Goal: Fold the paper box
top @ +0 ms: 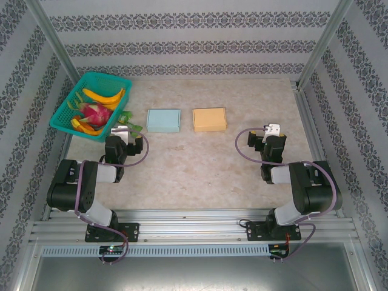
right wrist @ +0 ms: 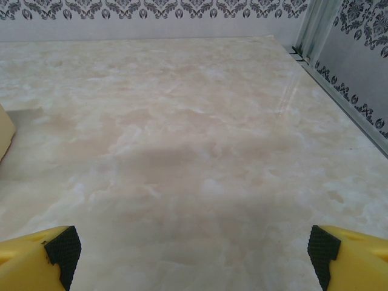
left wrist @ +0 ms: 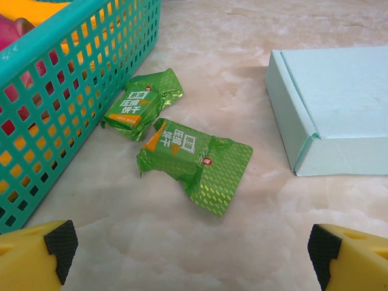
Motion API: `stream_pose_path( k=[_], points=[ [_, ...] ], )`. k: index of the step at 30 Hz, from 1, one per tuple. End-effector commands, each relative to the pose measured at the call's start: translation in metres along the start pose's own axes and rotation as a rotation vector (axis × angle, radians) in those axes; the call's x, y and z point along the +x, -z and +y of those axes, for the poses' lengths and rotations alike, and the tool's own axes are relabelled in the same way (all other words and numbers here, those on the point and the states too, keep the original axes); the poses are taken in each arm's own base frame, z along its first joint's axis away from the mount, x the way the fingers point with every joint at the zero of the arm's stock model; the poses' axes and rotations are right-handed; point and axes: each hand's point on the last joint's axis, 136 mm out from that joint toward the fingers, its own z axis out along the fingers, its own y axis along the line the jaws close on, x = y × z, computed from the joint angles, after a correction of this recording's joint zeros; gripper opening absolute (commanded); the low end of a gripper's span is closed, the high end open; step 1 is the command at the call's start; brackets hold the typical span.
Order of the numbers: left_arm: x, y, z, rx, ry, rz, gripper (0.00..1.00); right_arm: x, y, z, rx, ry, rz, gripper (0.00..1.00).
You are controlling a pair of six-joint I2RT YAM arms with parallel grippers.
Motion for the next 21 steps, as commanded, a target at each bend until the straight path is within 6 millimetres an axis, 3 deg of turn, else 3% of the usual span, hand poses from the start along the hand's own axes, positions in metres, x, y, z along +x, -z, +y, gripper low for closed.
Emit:
stream_pose_path(
  k=[1, 16, 19, 21],
  points=[
    [-0.009, -0.003, 0.002, 0.008, 0.0, -0.021, 1.0, -0.015, -0.001, 0.004, -0.016, 0.0, -0.042, 0.98],
    [-0.008, -0.003, 0.002, 0.008, 0.0, -0.021, 1.0, -0.014, -0.005, 0.003, -0.042, -0.024, -0.027, 0.98],
    [-0.008, -0.003, 0.002, 0.008, 0.0, -0.02, 1.0, -0.013, -0.006, 0.019, -0.139, 0.009, -0.01, 0.98],
    [-0.008, -0.003, 0.002, 0.008, 0.0, -0.02, 1.0, -0.013, -0.004, 0.019, -0.143, 0.012, -0.017, 0.98]
  ],
)
